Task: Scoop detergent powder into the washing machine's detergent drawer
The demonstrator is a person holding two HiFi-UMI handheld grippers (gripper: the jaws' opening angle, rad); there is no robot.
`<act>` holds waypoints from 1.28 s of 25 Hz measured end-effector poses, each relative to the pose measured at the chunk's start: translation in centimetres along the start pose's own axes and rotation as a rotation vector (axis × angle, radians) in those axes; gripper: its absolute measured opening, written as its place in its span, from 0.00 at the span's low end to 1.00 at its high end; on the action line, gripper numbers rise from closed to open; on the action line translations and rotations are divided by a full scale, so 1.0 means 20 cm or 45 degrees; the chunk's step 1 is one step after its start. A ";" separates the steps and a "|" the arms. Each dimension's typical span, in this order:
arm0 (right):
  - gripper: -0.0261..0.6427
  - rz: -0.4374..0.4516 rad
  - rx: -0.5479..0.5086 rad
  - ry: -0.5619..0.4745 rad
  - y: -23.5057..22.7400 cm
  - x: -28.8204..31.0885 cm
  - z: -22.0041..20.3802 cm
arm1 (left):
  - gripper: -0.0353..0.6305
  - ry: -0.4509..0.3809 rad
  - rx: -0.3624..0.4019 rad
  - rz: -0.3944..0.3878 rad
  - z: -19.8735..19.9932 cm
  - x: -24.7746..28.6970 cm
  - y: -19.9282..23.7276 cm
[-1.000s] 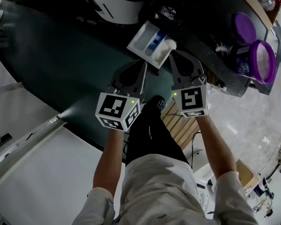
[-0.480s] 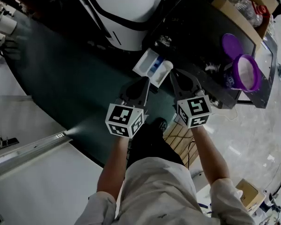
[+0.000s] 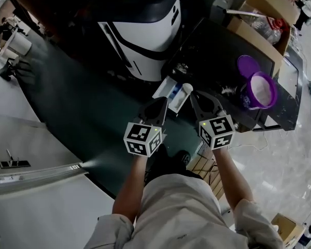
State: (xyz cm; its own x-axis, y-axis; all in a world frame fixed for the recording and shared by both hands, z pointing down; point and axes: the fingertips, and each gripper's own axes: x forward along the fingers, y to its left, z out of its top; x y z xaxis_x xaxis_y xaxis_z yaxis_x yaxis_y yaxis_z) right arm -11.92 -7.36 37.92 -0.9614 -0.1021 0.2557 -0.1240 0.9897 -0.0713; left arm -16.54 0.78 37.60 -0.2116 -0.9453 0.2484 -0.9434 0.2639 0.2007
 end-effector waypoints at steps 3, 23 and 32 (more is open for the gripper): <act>0.05 0.005 0.002 -0.023 0.00 -0.04 0.06 | 0.08 -0.023 0.015 0.004 0.04 -0.03 -0.01; 0.06 0.020 0.023 -0.098 0.04 -0.21 0.15 | 0.08 -0.053 0.053 -0.012 0.08 -0.09 -0.09; 0.06 0.020 0.017 -0.107 0.04 -0.22 0.16 | 0.08 -0.054 0.055 -0.011 0.08 -0.09 -0.09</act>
State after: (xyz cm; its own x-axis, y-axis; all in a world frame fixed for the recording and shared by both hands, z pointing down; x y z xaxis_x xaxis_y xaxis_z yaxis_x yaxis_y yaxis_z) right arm -8.51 -6.48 33.63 -0.9803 -0.0955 0.1729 -0.1119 0.9898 -0.0878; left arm -14.83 1.61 35.30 -0.2130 -0.9549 0.2067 -0.9553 0.2480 0.1611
